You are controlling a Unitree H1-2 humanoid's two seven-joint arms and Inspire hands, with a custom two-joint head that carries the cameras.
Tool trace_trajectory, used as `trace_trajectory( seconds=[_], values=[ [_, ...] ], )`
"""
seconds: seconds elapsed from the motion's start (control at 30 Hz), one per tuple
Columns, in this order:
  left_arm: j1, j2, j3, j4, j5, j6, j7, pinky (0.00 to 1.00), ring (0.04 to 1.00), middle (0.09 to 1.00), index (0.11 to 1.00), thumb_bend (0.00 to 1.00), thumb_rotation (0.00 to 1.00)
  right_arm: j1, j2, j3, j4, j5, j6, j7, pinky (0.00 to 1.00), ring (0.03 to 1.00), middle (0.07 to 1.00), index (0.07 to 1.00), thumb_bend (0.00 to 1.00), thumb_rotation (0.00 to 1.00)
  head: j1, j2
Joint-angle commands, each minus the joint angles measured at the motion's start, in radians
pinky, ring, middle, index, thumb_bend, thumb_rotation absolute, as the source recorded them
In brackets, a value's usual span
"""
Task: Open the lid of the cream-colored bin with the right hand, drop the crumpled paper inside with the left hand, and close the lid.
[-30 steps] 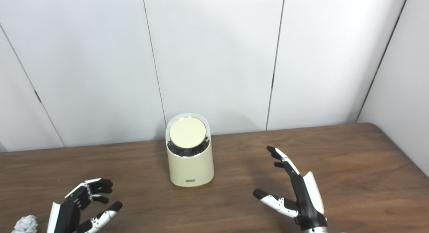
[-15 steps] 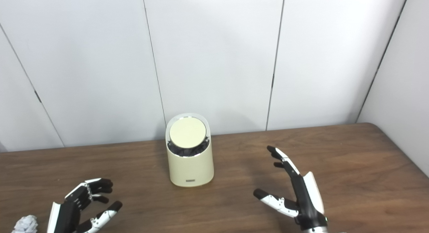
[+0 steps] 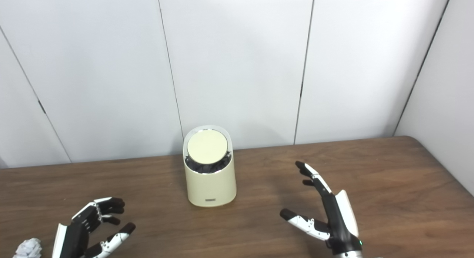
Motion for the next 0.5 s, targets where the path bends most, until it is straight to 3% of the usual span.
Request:
trace_trajectory(
  seconds=[0.0, 0.27, 0.47],
  values=[
    [-0.02, 0.008, -0.002, 0.026, 0.017, -0.046, 0.013, 0.51, 0.619, 0.641, 0.628, 0.72, 0.15, -0.01, 0.024, 0.005, -0.007, -0.012, 0.014, -0.008, 0.8, 0.869, 0.88, 0.872, 0.68, 0.68, 0.0, 0.001],
    [-0.018, -0.002, -0.006, 0.019, 0.019, -0.029, 0.018, 0.51, 0.623, 0.644, 0.629, 0.73, 0.15, -0.112, 0.006, 0.002, -0.031, -0.001, 0.081, 0.018, 0.8, 0.865, 0.878, 0.888, 0.81, 0.76, -0.003, -0.001],
    [-0.019, -0.004, -0.006, 0.02, 0.023, -0.029, 0.02, 0.51, 0.621, 0.642, 0.628, 0.74, 0.17, -0.241, 0.002, 0.006, -0.034, -0.03, 0.146, 0.031, 0.78, 0.852, 0.864, 0.865, 0.86, 0.74, 0.0, 0.001]
  ],
)
